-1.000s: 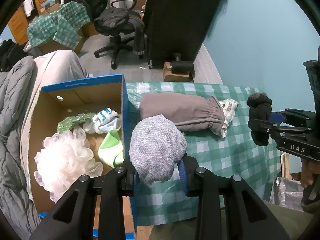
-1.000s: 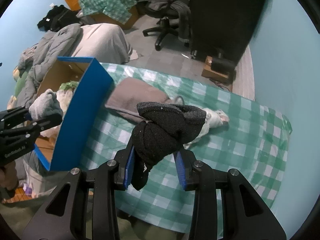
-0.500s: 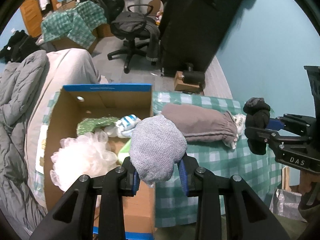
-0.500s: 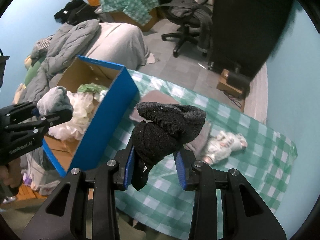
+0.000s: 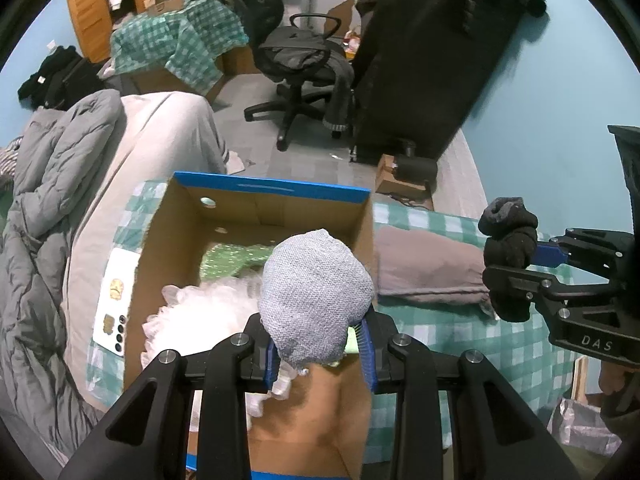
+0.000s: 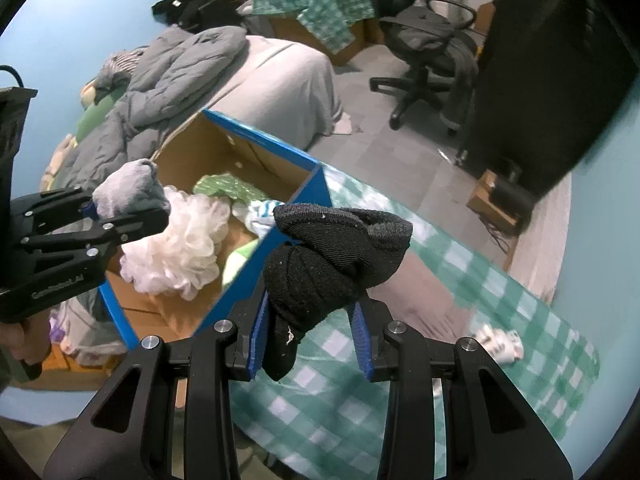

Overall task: Organize soft objects
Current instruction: 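Lift the sock ball and black sock and carry both over the box, then open both grippers to drop the sock ball and black sock into the box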

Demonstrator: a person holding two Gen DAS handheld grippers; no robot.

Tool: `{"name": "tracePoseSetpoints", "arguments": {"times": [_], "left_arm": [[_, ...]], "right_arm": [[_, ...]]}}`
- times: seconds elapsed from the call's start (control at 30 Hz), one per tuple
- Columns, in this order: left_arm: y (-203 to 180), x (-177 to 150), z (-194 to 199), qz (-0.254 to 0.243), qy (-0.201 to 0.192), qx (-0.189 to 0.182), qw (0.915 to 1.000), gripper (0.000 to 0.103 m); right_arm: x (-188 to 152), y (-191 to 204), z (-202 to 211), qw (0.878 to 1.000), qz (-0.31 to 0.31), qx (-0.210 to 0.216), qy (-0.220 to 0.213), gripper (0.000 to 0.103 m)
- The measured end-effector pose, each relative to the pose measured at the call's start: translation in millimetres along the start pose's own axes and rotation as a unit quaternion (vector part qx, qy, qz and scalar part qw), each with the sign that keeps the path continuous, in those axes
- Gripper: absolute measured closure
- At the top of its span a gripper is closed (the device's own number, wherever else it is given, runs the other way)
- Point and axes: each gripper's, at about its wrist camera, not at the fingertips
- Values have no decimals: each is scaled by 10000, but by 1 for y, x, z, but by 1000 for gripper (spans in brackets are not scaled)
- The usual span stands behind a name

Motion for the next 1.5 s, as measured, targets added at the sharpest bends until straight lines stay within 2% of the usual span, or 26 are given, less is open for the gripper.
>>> {"name": "tracePoseSetpoints", "arguments": {"times": [0.57, 0.97, 1.07, 1.27, 1.43, 1.5], "left_arm": [[45, 28, -35, 162, 186, 27, 9997, 71], [62, 38, -68, 323, 447, 92, 9984, 69], [65, 39, -69, 359, 446, 119, 9983, 66], [70, 37, -69, 389, 487, 334, 9975, 47], [75, 34, -64, 438, 424, 465, 9971, 36], [77, 33, -61, 460, 390, 461, 9971, 36]], "right_arm": [[64, 42, -45, 9983, 352, 413, 214, 68], [85, 57, -74, 9973, 360, 406, 495, 68], [87, 59, -78, 9967, 330, 457, 584, 67], [91, 66, -81, 9967, 333, 414, 618, 65], [91, 65, -81, 9971, 274, 387, 602, 52], [91, 64, -77, 9974, 226, 401, 559, 44]]}}
Point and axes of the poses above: each gripper's, at about its wrist camera, not at the fingertips, and z roughly against the way its jaws point, y to its left, x to its top, and after that the axes turned 8 degrees about y, right-handed
